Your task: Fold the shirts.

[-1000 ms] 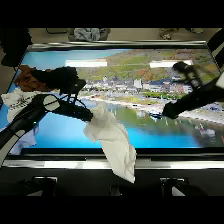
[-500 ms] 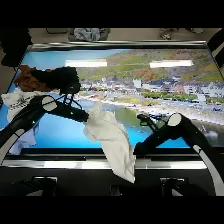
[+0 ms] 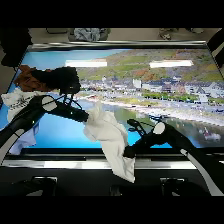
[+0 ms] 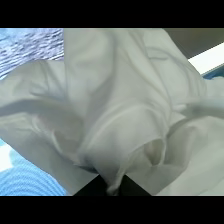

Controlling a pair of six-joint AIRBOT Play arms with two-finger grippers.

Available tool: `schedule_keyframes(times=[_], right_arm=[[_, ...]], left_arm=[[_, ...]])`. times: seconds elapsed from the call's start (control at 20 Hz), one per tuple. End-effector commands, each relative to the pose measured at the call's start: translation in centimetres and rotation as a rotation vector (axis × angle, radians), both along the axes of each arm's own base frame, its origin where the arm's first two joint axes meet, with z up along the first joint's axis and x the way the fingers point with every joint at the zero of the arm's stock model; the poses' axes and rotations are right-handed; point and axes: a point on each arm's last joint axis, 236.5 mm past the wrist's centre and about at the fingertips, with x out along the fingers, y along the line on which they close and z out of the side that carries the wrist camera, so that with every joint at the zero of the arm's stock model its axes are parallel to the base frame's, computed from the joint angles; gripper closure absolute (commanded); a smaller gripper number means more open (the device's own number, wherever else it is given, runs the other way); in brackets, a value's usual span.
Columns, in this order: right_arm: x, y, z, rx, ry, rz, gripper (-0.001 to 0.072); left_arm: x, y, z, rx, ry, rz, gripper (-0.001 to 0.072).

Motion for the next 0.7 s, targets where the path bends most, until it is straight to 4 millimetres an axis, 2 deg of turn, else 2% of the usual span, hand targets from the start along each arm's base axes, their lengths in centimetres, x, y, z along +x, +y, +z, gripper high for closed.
schedule_keyframes(times=[0.0, 0.05, 0.15, 0.2, 0.25, 0.3, 0.35, 0.4, 0.45, 0.5, 0.55, 0.6, 0.65], right_arm=[[-0.2, 1.1, -1.3, -0.017, 0.001, -0.002, 0.0603], [0.2, 1.0, -1.1, -0.013, -0.008, -0.009, 0.0661], [1.8, 0.1, 0.7, -0.014, -0.072, 0.037, 0.0661], [3.1, -1.0, 2.3, -0.037, -0.13, 0.066, 0.0661], [5.3, -2.6, 4.7, -0.071, -0.223, 0.084, 0.0661], [8.1, -4.6, 8.2, -0.113, -0.345, 0.083, 0.0661], [10.8, -6.6, 12.4, -0.154, -0.49, 0.06, 0.066], [13.5, -9.0, 18.3, -0.201, -0.673, 0.014, 0.066], [15.3, -11.3, 24.4, -0.246, -0.854, -0.049, 0.066], [16.0, -13.6, 31.0, -0.289, -1.038, -0.122, 0.066], [15.4, -15.6, 37.7, -0.321, -1.217, -0.194, 0.066], [13.8, -16.7, 43.0, -0.33, -1.353, -0.251, 0.066], [11.7, -17.0, 46.7, -0.324, -1.451, -0.279, 0.066]], left_arm=[[0.0, 0.0, 0.0, 0.0, 0.001, 0.001, 0.0673], [0.0, 0.0, 0.0, 0.0, 0.001, 0.001, 0.0673], [0.2, 0.0, 0.7, -0.005, -0.018, -0.001, 0.0674], [0.5, -0.1, 1.9, -0.012, -0.055, -0.015, 0.0674], [1.2, -0.2, 4.3, -0.022, -0.122, -0.032, 0.0673], [1.9, -0.2, 7.3, -0.032, -0.202, -0.036, 0.0674], [2.8, 0.2, 11.5, -0.042, -0.307, -0.03, 0.0674], [3.3, 0.8, 16.0, -0.056, -0.415, -0.018, 0.0674], [3.4, 1.7, 21.3, -0.082, -0.535, 0.004, 0.0674], [2.9, 2.8, 26.3, -0.118, -0.636, 0.045, 0.0674], [1.8, 4.3, 31.2, -0.158, -0.734, 0.096, 0.0674], [0.2, 5.8, 35.3, -0.194, -0.816, 0.144, 0.0674], [-1.6, 6.7, 38.2, -0.223, -0.88, 0.169, 0.0674]])
